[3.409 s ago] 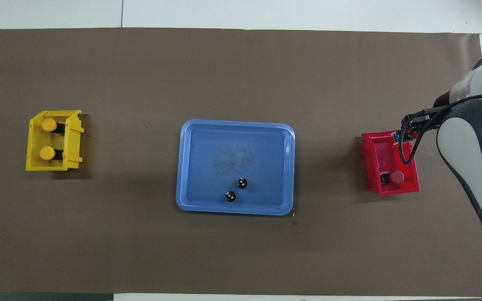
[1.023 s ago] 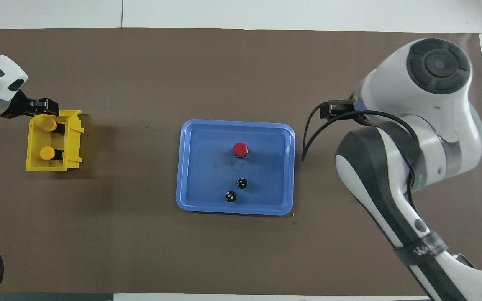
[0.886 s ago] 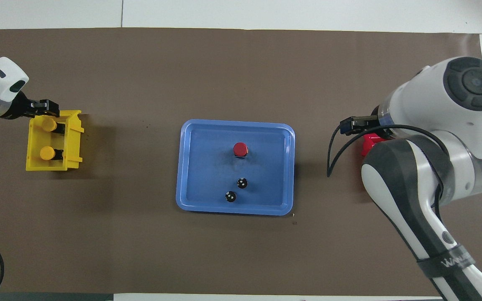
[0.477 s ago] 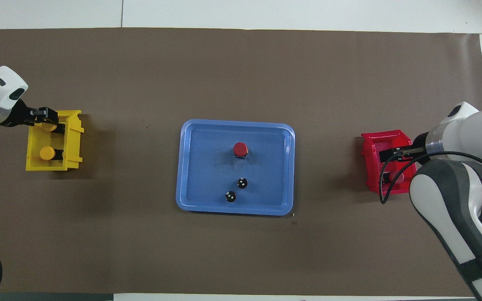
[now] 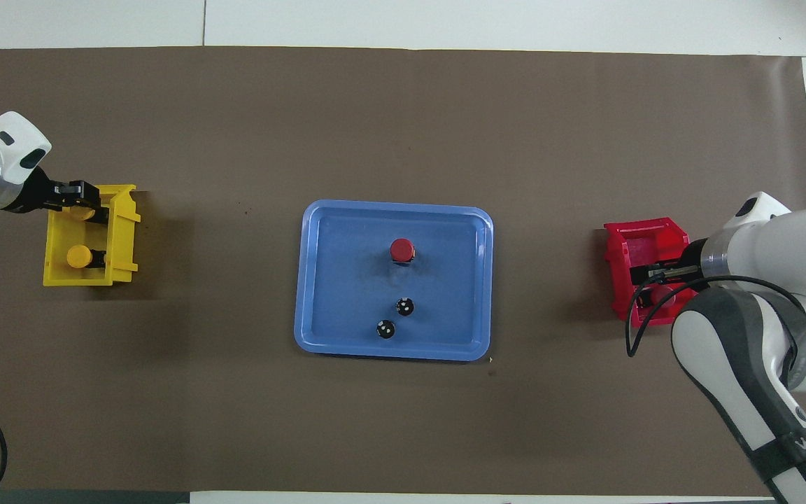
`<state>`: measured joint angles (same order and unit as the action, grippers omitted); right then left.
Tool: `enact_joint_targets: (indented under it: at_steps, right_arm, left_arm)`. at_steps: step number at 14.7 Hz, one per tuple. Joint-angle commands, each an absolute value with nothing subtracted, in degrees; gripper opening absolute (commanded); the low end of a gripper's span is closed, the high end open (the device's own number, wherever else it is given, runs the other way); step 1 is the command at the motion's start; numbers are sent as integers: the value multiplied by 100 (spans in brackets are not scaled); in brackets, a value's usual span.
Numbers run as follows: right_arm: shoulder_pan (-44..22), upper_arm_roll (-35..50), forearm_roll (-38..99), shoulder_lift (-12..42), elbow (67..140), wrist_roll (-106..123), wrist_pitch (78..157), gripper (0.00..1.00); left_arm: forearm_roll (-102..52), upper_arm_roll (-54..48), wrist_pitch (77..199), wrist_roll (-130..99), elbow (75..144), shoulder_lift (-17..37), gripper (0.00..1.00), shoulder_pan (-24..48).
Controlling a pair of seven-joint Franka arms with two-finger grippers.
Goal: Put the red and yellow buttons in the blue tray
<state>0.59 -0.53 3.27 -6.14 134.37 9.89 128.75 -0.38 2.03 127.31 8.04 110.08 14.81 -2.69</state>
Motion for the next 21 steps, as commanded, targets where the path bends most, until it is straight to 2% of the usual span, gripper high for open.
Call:
enact_joint_targets:
  at_steps: [1, 2, 3, 5, 7, 9, 10, 11, 12, 14, 17, 21]
  right_arm:
    - [150, 0, 440, -703, 13623, 1230, 13060, 66]
    - [158, -9, 439, -712, 13640, 1274, 13052, 64]
    - [158, -9, 448, -712, 13641, 1396, 13034, 62]
    - [272, -9, 440, -712, 13641, 1485, 13034, 59]
    - [290, -9, 439, -712, 13641, 1529, 13025, 59]
    - [316, -9, 448, -738, 13728, 1529, 13060, 59]
    - [316, -9, 440, -764, 13789, 1521, 13078, 59]
    - [316, -9, 439, -773, 13825, 1521, 13078, 59]
    - [316, -9, 439, -773, 13834, 1529, 13078, 59]
    - [325, -9, 439, -791, 13886, 1547, 13078, 58]
    - [325, -9, 439, -835, 13966, 1625, 13087, 58]
    - [439, -9, 439, -844, 13992, 1907, 13087, 58]
  left_arm:
    - [9, 211, 12973, 853, 11312, 1301, 33, -246]
    - [9, 211, 12912, 861, 11268, 1301, 13, -255]
    - [9, 220, 12807, 861, 11181, 1318, 4, -246]
    - [9, 220, 11976, 861, 10525, 1310, 1, -246]
    - [26, 202, 10773, 835, 9445, 1301, 1, -194]
    - [-9, 193, 10232, 434, 8791, 1353, 1, 296]
    - [-9, 176, 10396, -222, 8893, 1336, 2, 699]
    - [-9, 167, 10754, -872, 9277, 1240, 2, 1138]
    - [-26, 158, 10993, -1253, 9612, 1039, 2, 1438]
    - [-140, 149, 11196, -1668, 9930, 967, 2, 2193]
    - [-343, 149, 11793, -2266, 10273, 1028, 2, 2916]
    - [-343, 158, 12418, -3180, 10450, 1467, 2, 3646]
